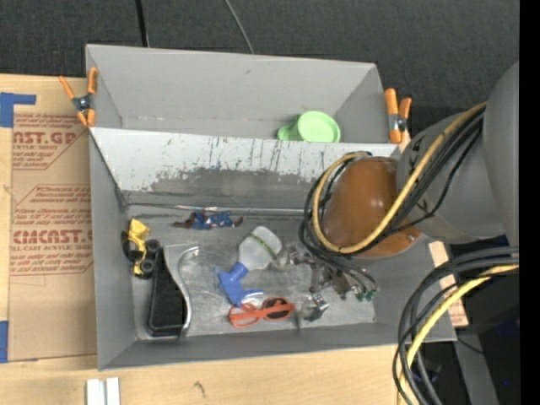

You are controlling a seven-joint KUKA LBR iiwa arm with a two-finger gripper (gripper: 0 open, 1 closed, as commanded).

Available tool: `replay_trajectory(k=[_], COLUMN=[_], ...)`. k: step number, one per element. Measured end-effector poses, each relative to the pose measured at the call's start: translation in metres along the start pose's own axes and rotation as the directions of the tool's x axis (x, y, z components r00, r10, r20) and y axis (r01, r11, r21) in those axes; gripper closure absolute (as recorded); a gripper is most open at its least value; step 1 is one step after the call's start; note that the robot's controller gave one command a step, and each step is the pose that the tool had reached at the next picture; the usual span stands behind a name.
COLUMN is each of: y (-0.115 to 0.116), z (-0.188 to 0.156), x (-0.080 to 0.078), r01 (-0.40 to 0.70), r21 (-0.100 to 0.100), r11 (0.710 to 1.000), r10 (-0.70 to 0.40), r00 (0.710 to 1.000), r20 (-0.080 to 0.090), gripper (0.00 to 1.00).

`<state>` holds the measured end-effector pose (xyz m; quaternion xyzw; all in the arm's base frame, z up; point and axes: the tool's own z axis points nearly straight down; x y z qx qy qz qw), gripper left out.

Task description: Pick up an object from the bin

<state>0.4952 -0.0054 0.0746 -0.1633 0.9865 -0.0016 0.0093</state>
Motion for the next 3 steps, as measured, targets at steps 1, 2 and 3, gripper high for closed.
replay_trajectory(k=[1, 2, 3], y=[0.052, 0.052, 0.061], z=[-0.002, -0.002, -0.136], x=[-0.034, -0.034, -0.026], r01=[0.071, 0.071, 0.044], r21=[-0.005, -0.005, -0.007], r11=[0.997, 0.997, 0.999], r10=[-0.072, -0.072, -0.044], r00=[0.997, 0.997, 0.999], r20=[-0.016, -0.016, -0.015], gripper=[1.0, 1.0, 1.0])
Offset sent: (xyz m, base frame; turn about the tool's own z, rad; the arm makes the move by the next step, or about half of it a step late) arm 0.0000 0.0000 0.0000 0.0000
